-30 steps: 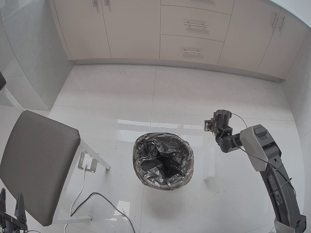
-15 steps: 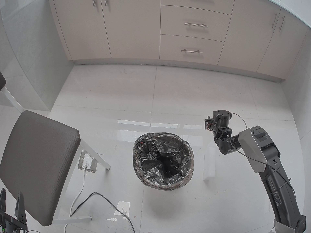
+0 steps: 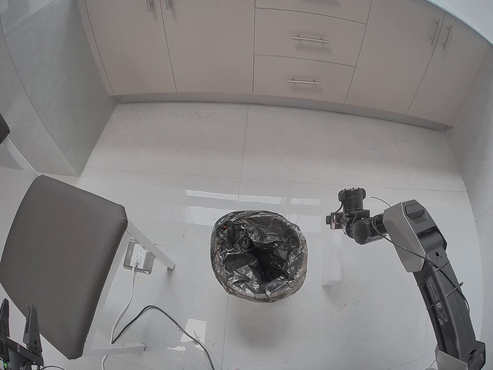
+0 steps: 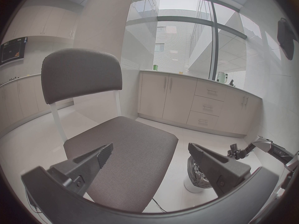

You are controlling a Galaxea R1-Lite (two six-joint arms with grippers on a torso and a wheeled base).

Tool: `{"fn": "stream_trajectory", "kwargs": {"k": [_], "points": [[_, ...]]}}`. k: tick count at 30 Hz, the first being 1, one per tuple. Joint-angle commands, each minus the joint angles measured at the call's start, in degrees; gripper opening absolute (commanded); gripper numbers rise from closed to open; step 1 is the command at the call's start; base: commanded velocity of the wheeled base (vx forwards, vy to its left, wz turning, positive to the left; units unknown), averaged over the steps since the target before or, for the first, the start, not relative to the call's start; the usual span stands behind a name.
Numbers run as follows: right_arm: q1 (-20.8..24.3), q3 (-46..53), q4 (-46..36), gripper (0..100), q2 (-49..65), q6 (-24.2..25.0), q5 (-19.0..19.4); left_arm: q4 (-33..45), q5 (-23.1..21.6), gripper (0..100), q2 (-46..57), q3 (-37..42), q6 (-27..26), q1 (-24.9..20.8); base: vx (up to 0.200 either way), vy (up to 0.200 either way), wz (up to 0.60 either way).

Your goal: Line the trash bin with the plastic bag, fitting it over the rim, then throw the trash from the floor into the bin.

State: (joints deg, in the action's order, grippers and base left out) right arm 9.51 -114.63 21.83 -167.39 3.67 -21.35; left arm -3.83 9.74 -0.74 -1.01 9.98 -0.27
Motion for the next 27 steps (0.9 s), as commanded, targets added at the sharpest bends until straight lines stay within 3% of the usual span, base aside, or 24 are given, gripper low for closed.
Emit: {"fn": "stream_trajectory", "kwargs": {"k": [1,8,27], "points": [[-0.5,0.0,-12.4,100,-6.2,4.0,0.6,0.0,0.0,100,0.7,1.0,0.1,0.0,0.000,0.000,0.00],[0.2,0.0,-24.6,100,-10.2,6.3,2.5,-0.1,0.0,100,0.7,1.0,0.1,0.0,0.000,0.000,0.00],[0.2,0.0,-20.7,100,-10.2,7.5,3.8,-0.2,0.0,100,0.7,1.0,0.2,0.0,0.000,0.000,0.00]]}}
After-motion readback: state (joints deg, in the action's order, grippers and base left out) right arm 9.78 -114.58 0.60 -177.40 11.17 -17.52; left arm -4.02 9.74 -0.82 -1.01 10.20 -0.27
